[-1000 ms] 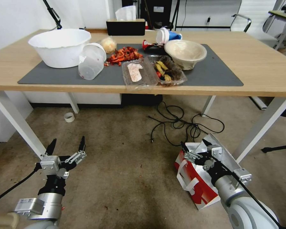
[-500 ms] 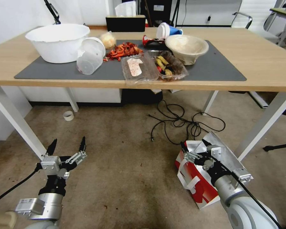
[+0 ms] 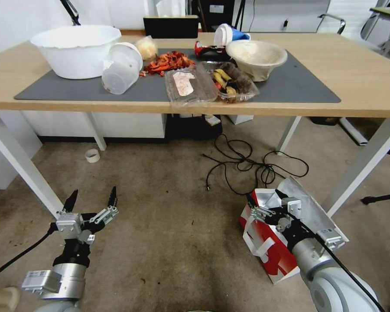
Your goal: Pick up the food delivery bag from the floor and place it on the table.
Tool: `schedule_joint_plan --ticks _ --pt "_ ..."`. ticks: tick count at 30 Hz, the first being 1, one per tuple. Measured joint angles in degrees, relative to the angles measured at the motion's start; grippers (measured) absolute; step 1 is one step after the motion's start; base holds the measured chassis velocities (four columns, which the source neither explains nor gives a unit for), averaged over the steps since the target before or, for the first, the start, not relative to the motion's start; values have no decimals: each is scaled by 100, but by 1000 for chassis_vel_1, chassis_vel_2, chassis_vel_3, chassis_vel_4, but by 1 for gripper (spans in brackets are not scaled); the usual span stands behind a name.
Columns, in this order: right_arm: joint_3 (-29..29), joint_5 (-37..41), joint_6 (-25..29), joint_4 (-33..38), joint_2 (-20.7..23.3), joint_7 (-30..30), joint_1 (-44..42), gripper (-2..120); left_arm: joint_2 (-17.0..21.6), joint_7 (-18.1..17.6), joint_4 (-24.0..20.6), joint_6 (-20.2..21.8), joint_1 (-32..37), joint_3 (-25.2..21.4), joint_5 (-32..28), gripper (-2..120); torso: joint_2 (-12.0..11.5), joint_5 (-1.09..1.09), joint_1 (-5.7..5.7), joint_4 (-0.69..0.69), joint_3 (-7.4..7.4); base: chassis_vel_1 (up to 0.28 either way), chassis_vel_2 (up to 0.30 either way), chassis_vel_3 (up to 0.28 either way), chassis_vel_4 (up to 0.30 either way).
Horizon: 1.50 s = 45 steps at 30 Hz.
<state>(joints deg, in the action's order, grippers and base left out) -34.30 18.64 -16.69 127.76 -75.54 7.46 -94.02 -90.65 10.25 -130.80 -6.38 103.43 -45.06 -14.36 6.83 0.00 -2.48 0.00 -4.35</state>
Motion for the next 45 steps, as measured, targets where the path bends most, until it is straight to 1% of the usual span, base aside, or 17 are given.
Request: schedule_joint_plan --ticks 4,5,7,9,11,15,18,19,21,28,41,45 --pt "-2 -3 0 -6 5 -1 4 100 9 -3 1 -4 -1 -5 -11 100 -115 0 19 0 96 0 0 0 0" --pt "-2 -3 0 -6 5 -1 4 100 9 -3 1 -4 -1 -5 -11 100 -115 0 19 0 96 0 0 0 0" --pt "-2 -2 0 -13 -7 -5 15 100 12 -2 2 -6 0 -5 -14 100 -182 0 22 0 160 0 0 0 0" --pt "-1 -3 0 -14 -13 -5 16 100 13 -3 3 -6 -1 -5 -15 100 -200 0 23 0 178 0 0 0 0" --pt "6 -11 0 -14 -22 -6 11 100 14 -3 5 -6 -6 -6 -18 100 -265 0 27 0 237 0 0 0 0" --pt "10 -18 0 -15 -24 -7 7 100 13 -2 7 -7 -6 -6 -19 100 -322 0 35 0 287 0 0 0 0" --pt "7 -19 0 -15 -16 -8 8 100 11 -2 11 -12 -6 -6 -21 100 -425 0 39 0 386 0 0 0 0" --pt "7 -19 0 -15 -16 -8 8 100 11 -2 11 -12 -6 -6 -21 100 -425 0 39 0 386 0 0 0 0" --pt "3 -19 0 -15 -14 -9 6 100 11 -2 11 -13 -7 -6 -22 100 -483 0 41 0 436 0 0 0 0" --pt "-2 -18 0 -16 -18 -9 -17 100 3 2 8 -16 1 -4 -22 100 -550 0 55 0 435 0 0 0 0" --pt "-8 -9 1 -3 -4 -9 -21 100 0 25 -38 -40 40 -5 -83 100 -527 0 55 0 435 0 0 0 0" --pt "-23 22 52 -2 85 85 12 100 -15 34 -32 -113 19 -1 -12 100 -519 0 53 -1 435 0 0 0 0"
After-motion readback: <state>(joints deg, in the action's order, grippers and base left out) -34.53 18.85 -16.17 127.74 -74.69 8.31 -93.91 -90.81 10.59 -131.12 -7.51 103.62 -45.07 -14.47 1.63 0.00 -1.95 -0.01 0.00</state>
